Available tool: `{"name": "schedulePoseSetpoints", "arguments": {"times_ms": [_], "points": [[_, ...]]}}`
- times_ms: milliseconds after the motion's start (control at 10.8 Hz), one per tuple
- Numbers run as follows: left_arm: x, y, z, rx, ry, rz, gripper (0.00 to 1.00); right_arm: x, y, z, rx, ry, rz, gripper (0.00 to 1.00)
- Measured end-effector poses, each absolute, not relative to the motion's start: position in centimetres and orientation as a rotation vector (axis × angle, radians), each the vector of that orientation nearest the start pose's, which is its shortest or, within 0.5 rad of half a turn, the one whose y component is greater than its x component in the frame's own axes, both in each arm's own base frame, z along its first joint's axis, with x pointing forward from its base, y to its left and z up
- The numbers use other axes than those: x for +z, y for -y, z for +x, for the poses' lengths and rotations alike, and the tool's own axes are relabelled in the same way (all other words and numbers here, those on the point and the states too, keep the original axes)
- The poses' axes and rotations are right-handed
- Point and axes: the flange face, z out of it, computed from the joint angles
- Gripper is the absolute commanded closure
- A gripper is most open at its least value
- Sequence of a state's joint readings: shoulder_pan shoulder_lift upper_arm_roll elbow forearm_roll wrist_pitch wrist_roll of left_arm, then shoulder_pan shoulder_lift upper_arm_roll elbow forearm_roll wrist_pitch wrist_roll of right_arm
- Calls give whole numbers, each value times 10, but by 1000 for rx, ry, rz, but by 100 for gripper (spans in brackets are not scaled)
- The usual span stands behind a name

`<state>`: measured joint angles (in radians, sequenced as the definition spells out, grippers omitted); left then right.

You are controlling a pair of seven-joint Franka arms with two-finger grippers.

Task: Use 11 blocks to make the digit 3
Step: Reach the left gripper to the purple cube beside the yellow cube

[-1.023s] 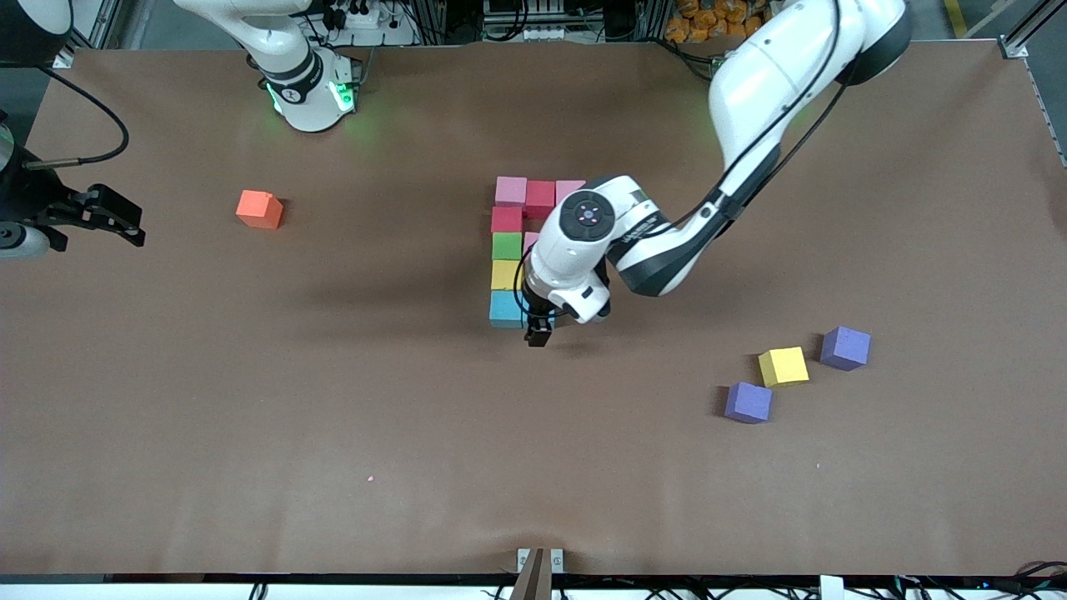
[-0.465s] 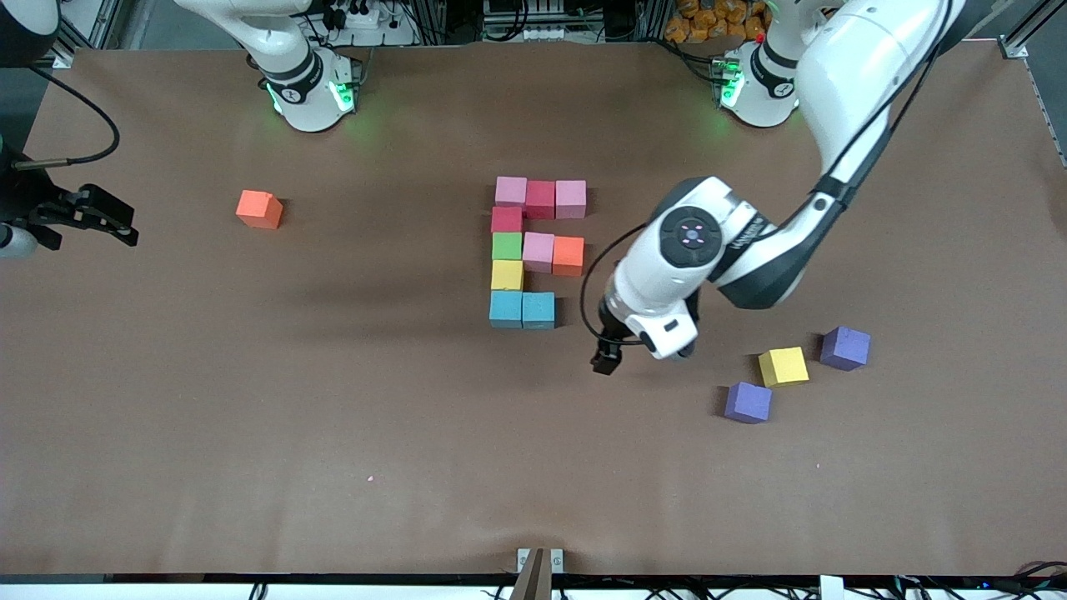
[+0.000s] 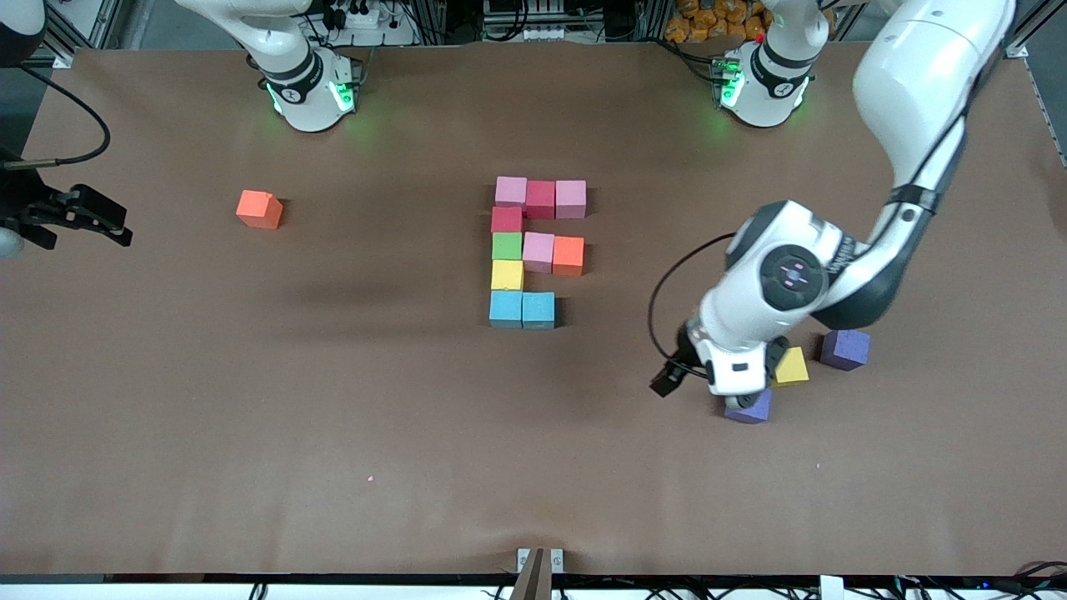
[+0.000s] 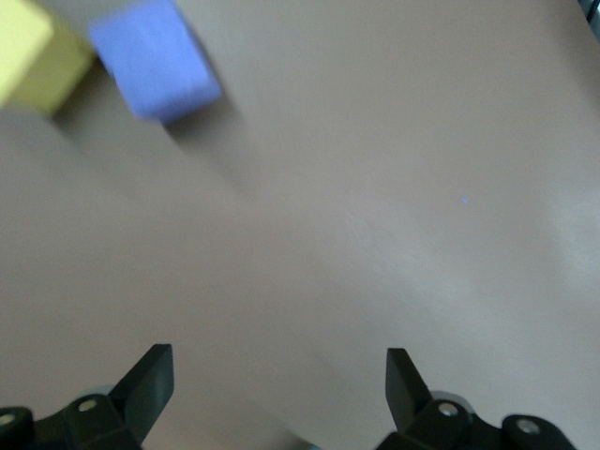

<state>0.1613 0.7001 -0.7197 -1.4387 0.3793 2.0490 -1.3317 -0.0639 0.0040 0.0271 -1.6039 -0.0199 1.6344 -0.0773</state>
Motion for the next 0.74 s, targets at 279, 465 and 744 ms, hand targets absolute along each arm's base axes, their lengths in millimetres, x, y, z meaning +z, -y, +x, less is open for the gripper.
{"name": "schedulePoseSetpoints", "arguments": {"times_ms": [279,465,744], "points": [[350,215,680,23,621,-3178,0,612,20,561,-40,74,-3161,0],[332,186,689,-30,325,-3135,0,612,20,561,-40,75,-3161,0],[302,179,693,-50,20,-3105,0,613,21,561,-41,75,-3161,0]]}}
